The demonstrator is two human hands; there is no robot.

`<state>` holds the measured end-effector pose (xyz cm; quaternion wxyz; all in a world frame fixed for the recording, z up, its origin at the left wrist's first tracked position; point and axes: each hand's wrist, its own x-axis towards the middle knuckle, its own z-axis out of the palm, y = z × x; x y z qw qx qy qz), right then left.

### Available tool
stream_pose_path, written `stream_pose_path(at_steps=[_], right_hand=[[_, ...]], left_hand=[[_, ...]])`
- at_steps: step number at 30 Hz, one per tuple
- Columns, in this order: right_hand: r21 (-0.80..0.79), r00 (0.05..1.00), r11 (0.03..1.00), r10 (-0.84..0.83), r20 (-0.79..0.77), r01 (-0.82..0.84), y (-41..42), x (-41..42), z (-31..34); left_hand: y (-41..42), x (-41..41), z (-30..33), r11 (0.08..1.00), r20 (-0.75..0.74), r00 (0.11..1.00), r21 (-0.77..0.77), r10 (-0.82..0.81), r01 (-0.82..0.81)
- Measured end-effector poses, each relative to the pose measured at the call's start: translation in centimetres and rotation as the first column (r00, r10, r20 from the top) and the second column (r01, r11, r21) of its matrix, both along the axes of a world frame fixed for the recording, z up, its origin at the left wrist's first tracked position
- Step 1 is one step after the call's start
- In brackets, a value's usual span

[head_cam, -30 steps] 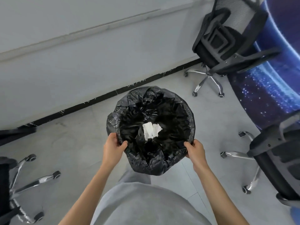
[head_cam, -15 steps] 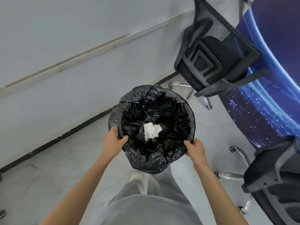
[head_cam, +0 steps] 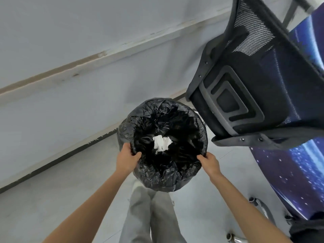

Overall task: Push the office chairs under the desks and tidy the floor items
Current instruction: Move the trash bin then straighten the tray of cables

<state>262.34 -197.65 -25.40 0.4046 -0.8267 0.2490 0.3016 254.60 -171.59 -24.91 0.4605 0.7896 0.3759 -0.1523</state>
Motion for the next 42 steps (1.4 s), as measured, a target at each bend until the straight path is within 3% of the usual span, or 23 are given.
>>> stream_pose_path(at_steps=[5, 8, 11, 14, 21, 26, 29, 32, 34, 38, 42], right_hand=[[0.052, 0.985, 0.987, -0.146, -0.088, 0.150, 0.8, 4.9, -11.2], [0.035, 0.979, 0.982, -0.183, -0.093, 0.187, 1.0, 6.8, -17.0], [0.056, 0.973, 0.974, -0.214, -0.086, 0.219, 0.9, 8.7, -22.3], [0.087, 0.968, 0.965, -0.242, -0.072, 0.248, 0.8, 10.3, -27.4], [0.045, 0.982, 0.981, -0.189, 0.002, 0.189, 0.5, 14.3, -34.9], [0.039, 0.990, 0.990, -0.140, 0.019, 0.139, 0.7, 16.4, -37.5], [0.013, 0.987, 0.990, -0.141, -0.079, 0.142, -0.2, 16.5, -37.6], [-0.078, 0.979, 0.984, -0.169, -0.110, 0.161, 0.3, 16.1, -33.2], [-0.156, 0.992, 0.983, -0.104, -0.072, 0.092, 0.6, 15.7, -30.0], [-0.118, 0.998, 0.991, 0.057, 0.003, -0.056, 2.7, 13.7, -22.4], [-0.096, 0.941, 0.956, 0.289, 0.174, -0.276, 4.1, 10.3, -11.7]], left_hand=[[0.3, 6.2, -10.3, 0.987, -0.125, 0.986, 0.110, -0.107, 0.121], [0.7, 9.0, -16.0, 1.000, -0.134, 0.991, -0.021, 0.003, -0.006], [1.2, 11.8, -21.0, 0.955, -0.122, 0.978, -0.222, 0.170, -0.194], [1.3, 14.0, -25.1, 0.947, -0.116, 0.974, -0.238, 0.192, -0.215], [1.3, 18.2, -34.2, 0.997, -0.082, 0.995, -0.045, -0.060, 0.057], [1.7, 19.6, -37.6, 0.917, -0.115, 0.934, 0.182, -0.338, 0.355], [2.1, 19.8, -37.3, 0.915, -0.165, 0.918, 0.132, -0.360, 0.382], [1.8, 19.5, -34.4, 0.942, -0.212, 0.933, 0.105, -0.292, 0.318], [1.0, 19.1, -31.2, 0.955, -0.185, 0.947, 0.090, -0.263, 0.283], [0.0, 18.4, -23.1, 0.957, -0.099, 0.953, 0.020, -0.285, 0.288], [-1.8, 17.3, -11.5, 0.965, 0.019, 0.982, -0.185, -0.186, 0.186]])
